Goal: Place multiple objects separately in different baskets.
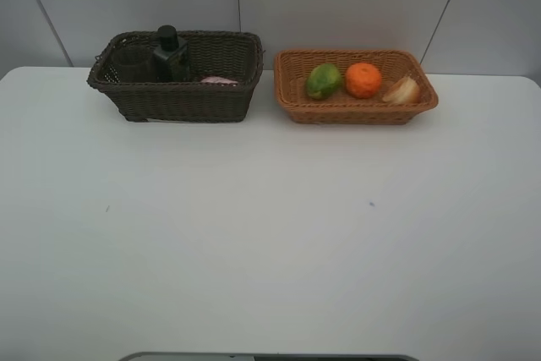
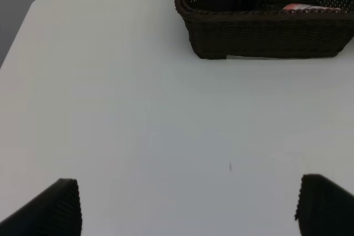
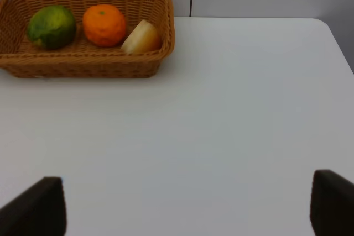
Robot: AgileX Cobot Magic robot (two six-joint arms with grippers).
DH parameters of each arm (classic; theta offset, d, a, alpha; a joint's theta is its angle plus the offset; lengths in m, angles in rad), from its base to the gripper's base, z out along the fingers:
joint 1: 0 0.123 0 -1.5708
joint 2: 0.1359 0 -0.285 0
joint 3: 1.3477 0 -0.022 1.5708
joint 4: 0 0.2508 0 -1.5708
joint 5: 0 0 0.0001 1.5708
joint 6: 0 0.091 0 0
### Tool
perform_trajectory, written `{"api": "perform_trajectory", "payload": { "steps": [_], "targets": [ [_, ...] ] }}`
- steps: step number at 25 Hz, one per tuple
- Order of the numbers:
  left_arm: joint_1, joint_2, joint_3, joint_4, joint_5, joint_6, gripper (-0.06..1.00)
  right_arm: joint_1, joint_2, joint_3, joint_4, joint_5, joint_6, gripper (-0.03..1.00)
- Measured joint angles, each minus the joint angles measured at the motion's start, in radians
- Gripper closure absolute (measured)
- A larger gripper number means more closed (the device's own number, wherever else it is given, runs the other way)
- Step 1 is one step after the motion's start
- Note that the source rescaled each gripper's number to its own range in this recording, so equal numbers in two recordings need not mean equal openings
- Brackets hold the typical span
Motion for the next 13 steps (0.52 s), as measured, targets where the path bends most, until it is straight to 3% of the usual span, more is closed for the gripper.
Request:
{"api": "perform_trajectory", "payload": {
  "steps": [13],
  "targets": [
    [0.0, 0.0, 0.0, 0.0, 0.0, 0.003, -0.05, 0.0, 0.0, 0.0, 0.0, 0.0, 0.0, 0.09]
  ]
}}
